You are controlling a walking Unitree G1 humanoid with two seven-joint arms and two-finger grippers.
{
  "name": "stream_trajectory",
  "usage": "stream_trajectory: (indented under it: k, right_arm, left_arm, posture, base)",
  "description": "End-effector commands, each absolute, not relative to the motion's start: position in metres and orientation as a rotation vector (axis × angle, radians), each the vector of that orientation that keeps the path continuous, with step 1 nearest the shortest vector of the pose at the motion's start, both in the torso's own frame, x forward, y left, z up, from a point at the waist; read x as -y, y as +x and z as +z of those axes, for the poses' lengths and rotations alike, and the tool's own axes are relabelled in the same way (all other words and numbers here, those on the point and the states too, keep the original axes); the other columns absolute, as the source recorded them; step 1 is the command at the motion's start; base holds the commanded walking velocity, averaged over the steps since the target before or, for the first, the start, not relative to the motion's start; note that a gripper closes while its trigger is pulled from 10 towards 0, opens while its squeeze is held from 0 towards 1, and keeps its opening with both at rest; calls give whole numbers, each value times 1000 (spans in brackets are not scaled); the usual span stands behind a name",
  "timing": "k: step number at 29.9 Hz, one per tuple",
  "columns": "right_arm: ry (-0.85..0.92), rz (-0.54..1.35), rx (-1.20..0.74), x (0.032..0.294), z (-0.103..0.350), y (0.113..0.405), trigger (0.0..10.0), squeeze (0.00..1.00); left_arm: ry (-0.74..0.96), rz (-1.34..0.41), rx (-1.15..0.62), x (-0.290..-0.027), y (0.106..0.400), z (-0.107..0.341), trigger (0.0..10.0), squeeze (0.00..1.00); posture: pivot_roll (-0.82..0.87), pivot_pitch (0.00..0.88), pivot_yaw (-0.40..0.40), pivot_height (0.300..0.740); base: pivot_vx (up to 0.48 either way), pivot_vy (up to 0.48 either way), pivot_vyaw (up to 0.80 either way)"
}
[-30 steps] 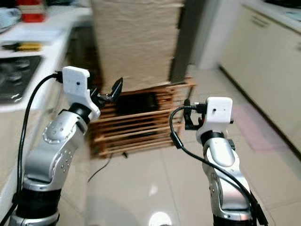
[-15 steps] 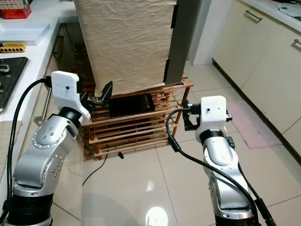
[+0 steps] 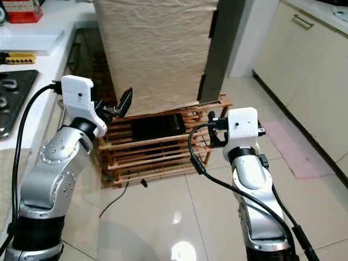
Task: Restocking fridge
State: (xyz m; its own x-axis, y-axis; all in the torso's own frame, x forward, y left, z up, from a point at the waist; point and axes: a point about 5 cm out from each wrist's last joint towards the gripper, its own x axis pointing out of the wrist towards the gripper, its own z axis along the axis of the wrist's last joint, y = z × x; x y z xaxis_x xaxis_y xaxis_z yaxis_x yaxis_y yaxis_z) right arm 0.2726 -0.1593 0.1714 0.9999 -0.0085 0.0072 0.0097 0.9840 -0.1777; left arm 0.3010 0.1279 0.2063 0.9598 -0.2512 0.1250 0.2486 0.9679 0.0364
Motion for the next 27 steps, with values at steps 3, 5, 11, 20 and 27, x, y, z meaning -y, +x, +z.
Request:
stream_trajectory:
  k: [3,5,11,20,27]
  right_arm:
    - [-176,-43,6,166,170,275,10000,0]
    - [-164,-43,7,165,170,275,10000,0]
    - [-170,-21,1,161,168,275,10000,0]
    - [-194,-6,0,159,165,275,10000,0]
    - [-198,-13,3,160,165,274,10000,0]
  left_arm:
    - [25,-272,132,-125,303,207,10000,0]
    - [25,-271,130,-126,302,207,10000,0]
    - [23,-267,121,-127,300,204,10000,0]
    - [34,-257,123,-130,299,204,10000,0]
    - [38,-269,128,-128,300,204,10000,0]
  posture:
    - [-7,0,1,740]
    - [-8,0,2,740]
    - [-8,0,4,740]
    - [0,0,-2,740]
    - [-9,0,10,740]
  base:
    - [404,0,0]
    - [409,0,0]
    - [424,0,-617]
    - [424,0,0]
    - [424,0,0]
